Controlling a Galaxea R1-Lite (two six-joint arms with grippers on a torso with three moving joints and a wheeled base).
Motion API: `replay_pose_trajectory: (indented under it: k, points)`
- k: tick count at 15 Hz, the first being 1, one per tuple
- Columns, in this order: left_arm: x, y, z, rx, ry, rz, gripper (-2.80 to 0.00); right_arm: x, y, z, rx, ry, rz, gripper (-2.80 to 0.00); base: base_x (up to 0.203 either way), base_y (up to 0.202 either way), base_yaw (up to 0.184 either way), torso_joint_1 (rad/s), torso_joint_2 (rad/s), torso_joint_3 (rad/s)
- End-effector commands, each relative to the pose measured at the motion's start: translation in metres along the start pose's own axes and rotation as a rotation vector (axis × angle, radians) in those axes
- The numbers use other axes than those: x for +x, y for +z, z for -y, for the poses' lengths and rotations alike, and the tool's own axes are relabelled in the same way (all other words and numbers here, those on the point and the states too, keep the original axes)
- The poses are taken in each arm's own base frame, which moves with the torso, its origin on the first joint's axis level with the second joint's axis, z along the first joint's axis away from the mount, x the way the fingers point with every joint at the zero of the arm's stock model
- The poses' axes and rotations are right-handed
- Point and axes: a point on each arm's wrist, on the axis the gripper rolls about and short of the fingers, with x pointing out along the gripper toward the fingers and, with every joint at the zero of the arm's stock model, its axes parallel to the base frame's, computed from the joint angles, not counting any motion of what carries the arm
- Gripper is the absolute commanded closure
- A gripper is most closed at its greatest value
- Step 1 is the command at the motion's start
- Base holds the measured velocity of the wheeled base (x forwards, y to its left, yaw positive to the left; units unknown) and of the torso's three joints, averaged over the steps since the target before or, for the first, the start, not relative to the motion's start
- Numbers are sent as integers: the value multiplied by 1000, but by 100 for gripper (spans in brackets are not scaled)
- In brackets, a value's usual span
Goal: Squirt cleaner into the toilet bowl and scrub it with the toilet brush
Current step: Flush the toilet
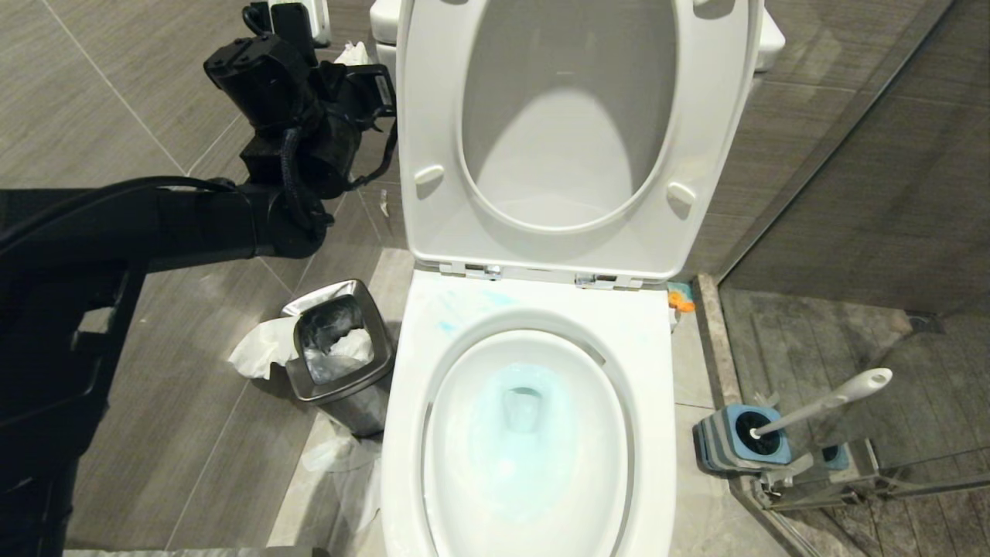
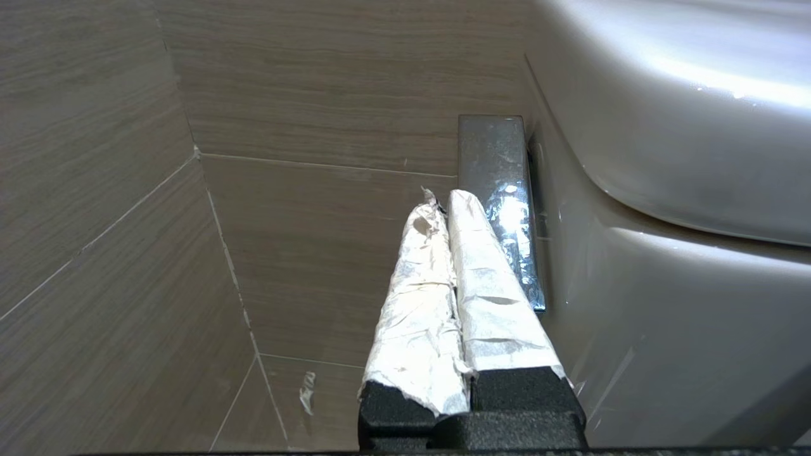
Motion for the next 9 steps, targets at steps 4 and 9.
replay_pose_trajectory:
  k: [4,9]
  points:
    - [1,-12,-2,6,6,-18,0,0,0,0,0,1,-1,0,0,0,0,0,0,0]
    - [2,-20,0,-4,7,-33,0,0,0,0,0,1,-1,0,0,0,0,0,0,0]
